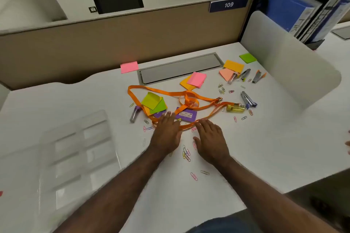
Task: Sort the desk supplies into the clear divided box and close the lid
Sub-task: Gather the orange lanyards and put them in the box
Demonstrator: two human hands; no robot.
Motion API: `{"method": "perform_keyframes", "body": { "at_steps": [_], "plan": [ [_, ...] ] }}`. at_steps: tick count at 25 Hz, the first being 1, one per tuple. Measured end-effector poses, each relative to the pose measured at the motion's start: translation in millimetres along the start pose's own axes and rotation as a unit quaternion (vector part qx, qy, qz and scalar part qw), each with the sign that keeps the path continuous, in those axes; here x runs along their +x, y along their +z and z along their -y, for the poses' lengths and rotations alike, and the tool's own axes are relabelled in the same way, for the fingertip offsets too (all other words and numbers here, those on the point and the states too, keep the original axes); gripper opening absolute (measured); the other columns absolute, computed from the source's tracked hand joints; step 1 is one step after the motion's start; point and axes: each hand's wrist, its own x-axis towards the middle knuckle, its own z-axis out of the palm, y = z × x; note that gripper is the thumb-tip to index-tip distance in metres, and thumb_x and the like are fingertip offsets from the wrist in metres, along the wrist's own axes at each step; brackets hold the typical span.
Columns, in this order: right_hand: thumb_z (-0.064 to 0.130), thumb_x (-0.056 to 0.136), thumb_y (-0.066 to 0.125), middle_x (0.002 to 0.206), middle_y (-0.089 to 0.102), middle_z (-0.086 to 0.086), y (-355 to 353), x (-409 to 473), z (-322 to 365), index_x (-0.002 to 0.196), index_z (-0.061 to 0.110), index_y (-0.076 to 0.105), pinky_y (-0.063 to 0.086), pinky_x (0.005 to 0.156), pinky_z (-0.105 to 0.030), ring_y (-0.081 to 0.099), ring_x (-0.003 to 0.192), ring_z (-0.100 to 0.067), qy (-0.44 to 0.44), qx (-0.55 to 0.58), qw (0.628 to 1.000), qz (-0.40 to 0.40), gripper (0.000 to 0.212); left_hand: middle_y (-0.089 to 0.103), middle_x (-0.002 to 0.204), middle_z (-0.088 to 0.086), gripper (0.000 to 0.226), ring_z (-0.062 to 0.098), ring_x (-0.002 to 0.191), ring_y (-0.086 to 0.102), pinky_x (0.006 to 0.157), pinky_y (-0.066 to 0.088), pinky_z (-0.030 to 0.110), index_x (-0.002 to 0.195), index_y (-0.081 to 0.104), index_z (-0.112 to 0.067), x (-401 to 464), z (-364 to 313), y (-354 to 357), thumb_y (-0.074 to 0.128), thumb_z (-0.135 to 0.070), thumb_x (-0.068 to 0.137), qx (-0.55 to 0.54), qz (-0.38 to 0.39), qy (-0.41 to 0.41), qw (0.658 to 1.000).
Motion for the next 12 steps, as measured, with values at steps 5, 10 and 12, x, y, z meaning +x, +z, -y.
{"method": "perform_keyframes", "body": {
  "at_steps": [5, 10, 12],
  "plan": [
    [0.044, 0.097, 0.064, 0.156, 0.048, -0.008, -3, 31, -9, 0.152, 0.022, 0.048, 0.03, 0.12, -0.05, 0.043, 0.146, -0.032, -0.01, 0.016, 1.0, -0.007, 0.061, 0.03, 0.167, 0.008, 0.046, 0.03, 0.157, 0.018, 0.129, 0.012, 0.048, 0.143, 0.058, -0.021, 24, -8, 6, 0.059, -0.038, 0.101, 0.043, 0.031, -0.004, 0.999],
    [0.043, 0.094, 0.069, 0.153, 0.052, -0.009, -9, 47, -18, 0.146, 0.024, 0.055, 0.033, 0.119, -0.051, 0.046, 0.144, -0.033, -0.016, 0.031, 0.999, 0.001, 0.058, 0.039, 0.163, 0.005, 0.04, 0.026, 0.154, 0.027, 0.129, 0.012, 0.046, 0.138, 0.061, -0.021, 32, -12, -6, 0.056, -0.037, 0.102, 0.008, -0.004, -0.015, 1.0],
    [0.04, 0.09, 0.074, 0.146, 0.059, -0.011, -12, 53, -21, 0.137, 0.022, 0.064, 0.04, 0.114, -0.053, 0.052, 0.137, -0.035, -0.018, 0.034, 0.999, -0.014, 0.051, 0.054, 0.151, 0.006, 0.036, 0.025, 0.146, 0.042, 0.129, 0.012, 0.045, 0.134, 0.062, -0.018, 36, -16, -13, 0.055, -0.033, 0.102, -0.026, -0.04, -0.016, 0.999]
  ]
}}
